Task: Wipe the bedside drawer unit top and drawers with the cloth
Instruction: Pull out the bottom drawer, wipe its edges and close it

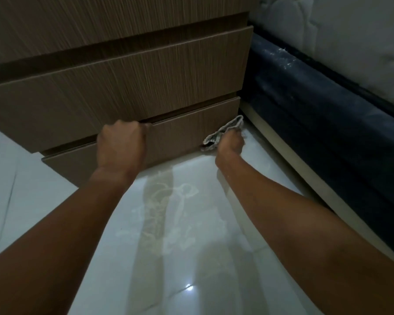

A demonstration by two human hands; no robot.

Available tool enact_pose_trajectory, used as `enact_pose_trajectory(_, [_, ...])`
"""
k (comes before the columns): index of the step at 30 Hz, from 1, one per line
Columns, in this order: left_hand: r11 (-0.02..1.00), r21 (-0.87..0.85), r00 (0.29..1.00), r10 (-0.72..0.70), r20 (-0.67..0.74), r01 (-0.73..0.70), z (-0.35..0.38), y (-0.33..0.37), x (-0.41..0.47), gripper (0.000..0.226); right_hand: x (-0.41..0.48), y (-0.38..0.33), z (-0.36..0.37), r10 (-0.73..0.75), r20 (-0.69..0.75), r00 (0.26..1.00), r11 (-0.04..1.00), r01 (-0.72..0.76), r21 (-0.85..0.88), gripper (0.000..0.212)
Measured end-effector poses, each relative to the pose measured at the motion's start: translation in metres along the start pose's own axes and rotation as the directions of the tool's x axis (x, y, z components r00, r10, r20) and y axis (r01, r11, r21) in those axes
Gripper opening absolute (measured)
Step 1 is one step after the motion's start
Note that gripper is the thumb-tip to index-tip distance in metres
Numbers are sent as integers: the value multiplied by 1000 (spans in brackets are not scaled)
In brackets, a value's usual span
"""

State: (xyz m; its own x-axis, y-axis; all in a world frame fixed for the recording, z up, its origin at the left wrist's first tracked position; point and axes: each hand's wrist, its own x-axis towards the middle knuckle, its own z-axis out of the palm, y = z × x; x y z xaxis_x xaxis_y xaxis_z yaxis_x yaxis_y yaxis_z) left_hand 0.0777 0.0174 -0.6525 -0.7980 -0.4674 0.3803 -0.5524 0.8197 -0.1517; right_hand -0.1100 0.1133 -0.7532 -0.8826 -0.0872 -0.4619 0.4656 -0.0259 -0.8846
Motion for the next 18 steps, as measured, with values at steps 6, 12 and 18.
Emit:
enact_pose_trajectory(6, [988, -151, 994, 22, -103, -37, 10, -21, -1, 33, -51, 27, 40, 121, -7, 993, 993, -121, 3, 40])
enact_pose_trajectory(12, [956, -290, 987, -1, -159, -45, 17, -50, -13, 27, -104, 51, 88, 202, -124, 972, 976, -209, -53, 38])
enact_pose_trajectory(18, [917, -393, 965, -158, -209, 65, 16, -93, -43, 19, -163, 80, 123, 246, -30, 969, 964, -247, -100, 34])
